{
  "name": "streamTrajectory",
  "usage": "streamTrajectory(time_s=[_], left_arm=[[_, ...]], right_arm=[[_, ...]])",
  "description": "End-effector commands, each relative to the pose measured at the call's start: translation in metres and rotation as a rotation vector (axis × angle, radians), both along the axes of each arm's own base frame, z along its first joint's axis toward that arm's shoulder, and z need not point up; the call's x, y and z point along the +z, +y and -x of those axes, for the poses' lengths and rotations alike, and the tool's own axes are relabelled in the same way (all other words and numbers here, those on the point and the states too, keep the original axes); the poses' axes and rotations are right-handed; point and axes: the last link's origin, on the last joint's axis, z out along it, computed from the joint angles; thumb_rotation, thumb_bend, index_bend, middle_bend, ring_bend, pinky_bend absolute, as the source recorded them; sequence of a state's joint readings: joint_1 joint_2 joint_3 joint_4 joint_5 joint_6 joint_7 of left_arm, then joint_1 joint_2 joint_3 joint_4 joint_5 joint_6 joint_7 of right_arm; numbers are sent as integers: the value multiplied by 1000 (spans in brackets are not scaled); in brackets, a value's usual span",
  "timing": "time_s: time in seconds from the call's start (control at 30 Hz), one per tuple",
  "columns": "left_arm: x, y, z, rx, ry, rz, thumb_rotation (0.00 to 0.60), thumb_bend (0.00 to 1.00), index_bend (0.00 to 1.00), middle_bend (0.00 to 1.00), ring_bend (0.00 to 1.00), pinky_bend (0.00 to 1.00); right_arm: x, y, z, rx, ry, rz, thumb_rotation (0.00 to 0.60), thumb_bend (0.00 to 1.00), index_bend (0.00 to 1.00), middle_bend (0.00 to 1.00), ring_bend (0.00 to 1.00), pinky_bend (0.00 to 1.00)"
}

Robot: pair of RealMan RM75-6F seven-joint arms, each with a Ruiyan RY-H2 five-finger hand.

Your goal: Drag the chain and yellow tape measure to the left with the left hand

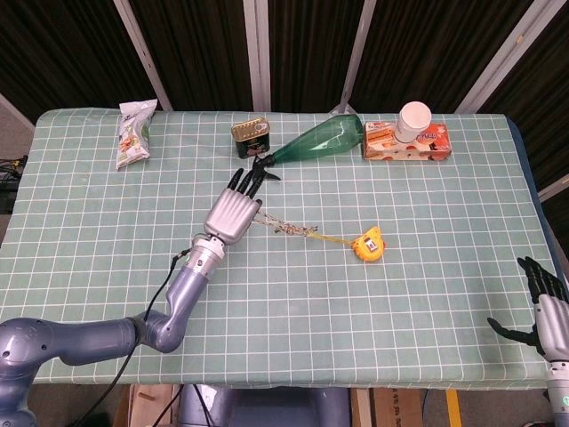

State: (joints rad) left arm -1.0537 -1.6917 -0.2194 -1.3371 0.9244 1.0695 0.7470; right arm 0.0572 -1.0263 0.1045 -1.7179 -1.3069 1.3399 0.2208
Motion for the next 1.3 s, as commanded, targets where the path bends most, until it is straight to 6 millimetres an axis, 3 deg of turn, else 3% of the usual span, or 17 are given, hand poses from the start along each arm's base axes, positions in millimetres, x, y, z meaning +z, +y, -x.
streamTrajectory(time_s=[0.03,0.27,0.67,0.9,1.07,1.3], left_arm=[[11,-2,7,-33,-10,-26,600,542,593,0,0,0],[27,-4,19,-56,-7,-62,600,542,593,0,0,0],[66,-4,58,-21,10,-135,600,542,593,0,0,0],[104,-10,92,29,25,-200,600,542,593,0,0,0],[120,-14,110,57,38,-226,600,542,593,0,0,0],[149,-27,150,127,81,-274,600,542,593,0,0,0]], right_arm=[[0,0,0,0,-1,1,600,184,0,0,0,0],[0,1,-1,3,3,1,600,184,0,0,0,0],[-2,0,-2,6,10,-2,600,184,0,0,0,0],[-4,0,-2,9,17,-4,600,184,0,0,0,0],[-4,-1,-3,9,18,-5,600,184,0,0,0,0],[-5,-1,-3,13,23,-6,600,184,0,0,0,0]])
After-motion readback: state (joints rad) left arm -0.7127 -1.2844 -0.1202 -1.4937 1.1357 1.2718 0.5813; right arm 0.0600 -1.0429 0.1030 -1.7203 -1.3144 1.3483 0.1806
